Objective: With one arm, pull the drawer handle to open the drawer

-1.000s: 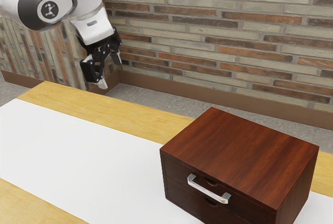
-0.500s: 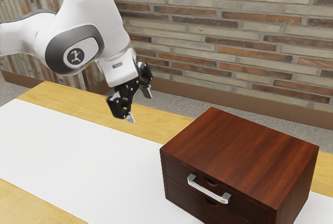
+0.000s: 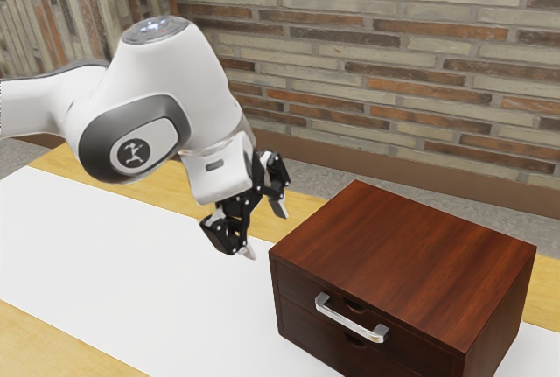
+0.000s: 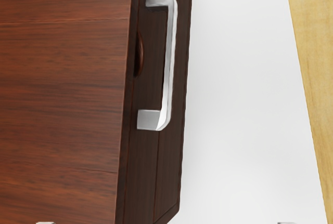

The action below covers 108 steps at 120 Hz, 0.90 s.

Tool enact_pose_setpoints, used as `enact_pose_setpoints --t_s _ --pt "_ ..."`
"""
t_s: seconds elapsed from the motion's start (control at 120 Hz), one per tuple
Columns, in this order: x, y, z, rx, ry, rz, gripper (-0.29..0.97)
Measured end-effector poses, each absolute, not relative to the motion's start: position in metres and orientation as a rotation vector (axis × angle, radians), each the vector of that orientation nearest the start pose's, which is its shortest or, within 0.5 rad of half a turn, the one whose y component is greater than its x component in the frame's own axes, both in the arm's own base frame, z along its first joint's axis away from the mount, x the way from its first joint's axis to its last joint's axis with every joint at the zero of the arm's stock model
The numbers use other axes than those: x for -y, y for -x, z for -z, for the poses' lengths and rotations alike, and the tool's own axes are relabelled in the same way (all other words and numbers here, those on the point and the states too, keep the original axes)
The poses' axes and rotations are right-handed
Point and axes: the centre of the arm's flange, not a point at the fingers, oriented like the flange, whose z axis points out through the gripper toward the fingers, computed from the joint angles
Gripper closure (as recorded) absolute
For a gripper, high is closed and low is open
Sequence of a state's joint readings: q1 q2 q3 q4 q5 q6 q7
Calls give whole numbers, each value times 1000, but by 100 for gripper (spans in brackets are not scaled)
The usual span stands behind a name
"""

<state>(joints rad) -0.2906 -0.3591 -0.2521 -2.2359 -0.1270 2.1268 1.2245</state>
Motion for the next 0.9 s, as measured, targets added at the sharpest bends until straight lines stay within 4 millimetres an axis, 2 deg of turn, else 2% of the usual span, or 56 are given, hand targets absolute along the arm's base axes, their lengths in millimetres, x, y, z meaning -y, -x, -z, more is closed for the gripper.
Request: enact_pose_setpoints --t_s 0.342,0.767,0.9 --pt "295 -368 -501 -2359 1964 327 42" --pt "309 -371 -448 -2336 1981 358 42" --pt "320 -371 -442 -2334 1959 420 42"
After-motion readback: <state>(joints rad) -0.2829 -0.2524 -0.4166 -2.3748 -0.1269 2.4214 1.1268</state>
